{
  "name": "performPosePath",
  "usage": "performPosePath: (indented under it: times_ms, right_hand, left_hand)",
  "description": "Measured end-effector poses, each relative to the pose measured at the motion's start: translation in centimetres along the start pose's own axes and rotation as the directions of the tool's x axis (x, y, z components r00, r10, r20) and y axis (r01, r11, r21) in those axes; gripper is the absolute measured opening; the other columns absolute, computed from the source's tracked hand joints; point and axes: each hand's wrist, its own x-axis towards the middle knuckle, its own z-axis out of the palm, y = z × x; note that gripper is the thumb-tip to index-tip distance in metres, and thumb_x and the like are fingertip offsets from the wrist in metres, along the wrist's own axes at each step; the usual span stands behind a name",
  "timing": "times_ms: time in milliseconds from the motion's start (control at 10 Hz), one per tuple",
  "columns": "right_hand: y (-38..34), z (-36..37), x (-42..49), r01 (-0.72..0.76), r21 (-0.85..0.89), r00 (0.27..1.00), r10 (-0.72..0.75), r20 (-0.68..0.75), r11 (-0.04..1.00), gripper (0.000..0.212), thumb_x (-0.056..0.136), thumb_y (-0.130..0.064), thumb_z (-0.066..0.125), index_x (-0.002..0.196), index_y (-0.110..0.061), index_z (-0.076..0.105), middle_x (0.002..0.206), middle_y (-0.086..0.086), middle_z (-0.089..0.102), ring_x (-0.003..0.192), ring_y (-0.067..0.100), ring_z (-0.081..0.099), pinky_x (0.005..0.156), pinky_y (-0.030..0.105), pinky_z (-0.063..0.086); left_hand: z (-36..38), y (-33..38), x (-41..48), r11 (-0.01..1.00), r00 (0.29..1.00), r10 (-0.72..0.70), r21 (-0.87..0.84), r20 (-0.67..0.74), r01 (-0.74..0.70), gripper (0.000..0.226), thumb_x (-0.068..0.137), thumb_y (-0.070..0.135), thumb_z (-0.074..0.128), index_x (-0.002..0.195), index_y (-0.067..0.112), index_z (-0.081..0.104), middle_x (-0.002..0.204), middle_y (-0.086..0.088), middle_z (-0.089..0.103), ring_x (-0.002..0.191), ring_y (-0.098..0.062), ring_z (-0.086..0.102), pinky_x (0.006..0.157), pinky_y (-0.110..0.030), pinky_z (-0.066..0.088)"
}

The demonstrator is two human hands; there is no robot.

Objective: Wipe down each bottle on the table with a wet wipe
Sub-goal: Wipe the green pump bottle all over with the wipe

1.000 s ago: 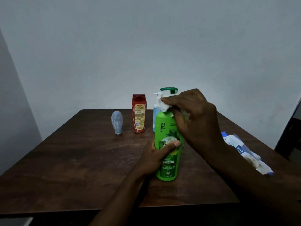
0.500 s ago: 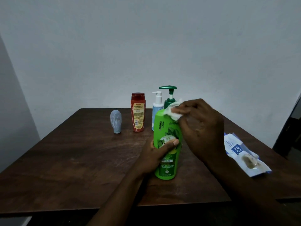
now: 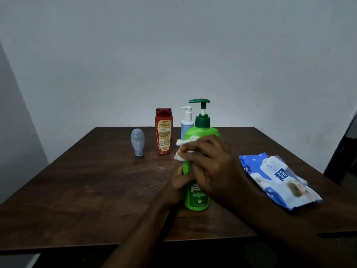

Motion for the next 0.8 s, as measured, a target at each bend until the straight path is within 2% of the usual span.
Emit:
performPosePath:
  times_ms: [100,200,300,400,500,600,700,800]
  right_hand:
    - [0.0,0.1,-0.9,-0.081,0.124,0.997,0.082,-0.009,0.989,0.025,0.082,0.002,0.063,0.103,-0.004,0.076,0.11,0.005,0.071,0.104,0.025,0.061,0.09,0.043,0.05]
    - [0.3,0.4,-2.1,-0.154,0.166,0.988,0.157,-0.004,0.974,0.029,0.078,0.01,0.065,0.101,-0.004,0.076,0.11,0.007,0.07,0.105,0.023,0.064,0.096,0.034,0.05]
    - [0.4,0.9,-4.2,-0.191,0.192,0.981,0.192,0.017,0.963,0.03,0.079,0.011,0.063,0.101,-0.004,0.077,0.109,0.008,0.069,0.104,0.019,0.064,0.1,0.022,0.045]
    - [0.1,1.0,-6.3,-0.205,0.246,0.978,0.186,0.099,0.947,0.028,0.083,0.003,0.056,0.1,-0.006,0.077,0.109,0.006,0.069,0.105,0.016,0.064,0.099,0.022,0.047]
    - [0.0,0.9,-8.3,-0.211,0.273,0.961,0.148,0.234,0.938,0.028,0.079,0.003,0.061,0.097,-0.011,0.078,0.108,0.001,0.068,0.103,0.01,0.064,0.093,0.021,0.049]
    - [0.3,0.3,-9.5,-0.276,0.286,0.933,0.184,0.309,0.918,0.024,0.081,-0.007,0.06,0.091,-0.016,0.079,0.102,-0.006,0.069,0.095,0.003,0.066,0.084,0.018,0.052]
    - [1.1,-0.5,-9.0,-0.374,0.32,0.918,0.299,0.261,0.87,0.02,0.082,-0.013,0.06,0.084,-0.016,0.08,0.096,-0.011,0.07,0.093,-0.007,0.065,0.082,0.009,0.048]
    - [2.9,-0.8,-7.0,-0.505,0.358,0.863,0.472,0.182,0.785,0.017,0.083,0.001,0.071,0.089,-0.012,0.079,0.096,-0.009,0.072,0.091,-0.004,0.068,0.079,0.012,0.052]
  left_hand:
    - [-0.6,0.0,-1.8,1.0,1.0,-0.004,-0.027,-0.015,0.004,0.009,0.101,0.01,0.054,0.094,0.013,0.058,0.085,0.004,0.063,0.064,0.009,0.068,0.061,-0.01,0.051]
    - [-2.0,-1.5,0.1,0.985,0.995,0.086,-0.143,-0.046,-0.092,0.034,0.095,0.046,0.047,0.093,0.017,0.064,0.094,0.011,0.066,0.078,0.022,0.062,0.09,-0.011,0.051]
    - [-1.3,-1.3,1.6,0.898,0.925,0.378,-0.258,0.04,-0.356,0.087,0.101,-0.01,-0.013,0.14,0.029,0.054,0.135,0.011,0.066,0.125,0.006,0.055,0.108,-0.019,0.041]
    - [-1.1,-1.2,2.5,0.889,0.998,0.068,-0.454,0.001,-0.06,0.06,0.109,0.034,0.018,0.115,0.019,0.075,0.116,-0.007,0.075,0.109,-0.022,0.071,0.093,-0.034,0.058]
    - [-1.1,-2.5,3.1,0.897,0.992,-0.128,-0.424,0.021,0.125,0.071,0.093,0.066,0.034,0.114,0.015,0.077,0.112,-0.02,0.071,0.097,-0.034,0.068,0.088,-0.044,0.055]
    - [-1.6,-2.9,3.8,0.892,0.985,-0.172,-0.424,-0.003,0.154,0.075,0.09,0.071,0.035,0.12,0.014,0.073,0.113,-0.019,0.07,0.094,-0.033,0.069,0.083,-0.043,0.055]
    - [-1.6,-2.9,3.8,0.891,0.985,-0.169,-0.432,-0.028,0.14,0.077,0.09,0.073,0.036,0.12,0.013,0.072,0.113,-0.02,0.07,0.094,-0.032,0.069,0.084,-0.044,0.056]
    - [-1.4,-2.8,3.6,0.869,0.982,-0.187,-0.466,-0.004,0.164,0.074,0.096,0.068,0.028,0.111,0.016,0.078,0.108,-0.018,0.073,0.093,-0.029,0.071,0.086,-0.044,0.058]
